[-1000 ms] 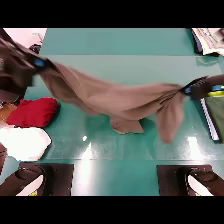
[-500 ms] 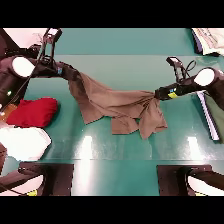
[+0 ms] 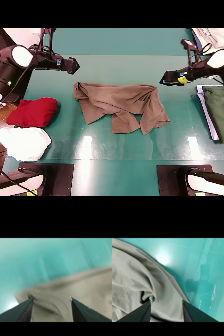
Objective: Fold the shirts.
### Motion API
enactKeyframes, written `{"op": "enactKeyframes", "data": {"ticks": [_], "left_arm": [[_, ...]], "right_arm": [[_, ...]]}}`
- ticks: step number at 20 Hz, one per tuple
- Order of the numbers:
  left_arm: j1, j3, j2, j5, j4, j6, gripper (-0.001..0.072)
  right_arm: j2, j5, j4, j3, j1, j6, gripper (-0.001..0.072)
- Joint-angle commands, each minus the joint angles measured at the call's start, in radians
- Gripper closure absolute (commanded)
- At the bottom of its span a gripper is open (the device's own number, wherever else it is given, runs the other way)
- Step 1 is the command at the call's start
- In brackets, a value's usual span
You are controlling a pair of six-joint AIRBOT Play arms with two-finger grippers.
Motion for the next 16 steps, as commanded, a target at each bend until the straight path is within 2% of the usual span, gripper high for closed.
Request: {"op": "enactKeyframes", "data": {"ticks": [1,3,4,7,11,16], "left_arm": [[-0.002,-0.044,-0.005,-0.202,-0.236,-0.005,0.0157],[-0.047,-0.173,-0.005,-0.177,-0.392,0.029,0.0157],[-0.082,-0.24,-0.005,-0.143,-0.424,0.028,0.0157],[-0.202,-0.401,-0.008,0.029,-0.46,0.027,0.0157],[-0.274,-0.436,-0.023,0.179,-0.505,0.02,0.0157],[-0.279,-0.436,-0.092,0.156,-0.537,0.019,0.0158]], "right_arm": [[-0.004,0.107,0.001,0.034,-0.042,-0.001,0.0261],[-0.003,0.106,0.002,0.035,-0.049,-0.005,0.0261],[-0.003,0.107,0.002,0.035,-0.049,-0.005,0.0262],[-0.003,0.107,0.002,0.035,-0.049,-0.005,0.0262],[-0.003,0.108,0.002,0.035,-0.049,-0.005,0.0261],[-0.003,0.129,0.001,0.035,-0.043,-0.008,0.0262]]}}
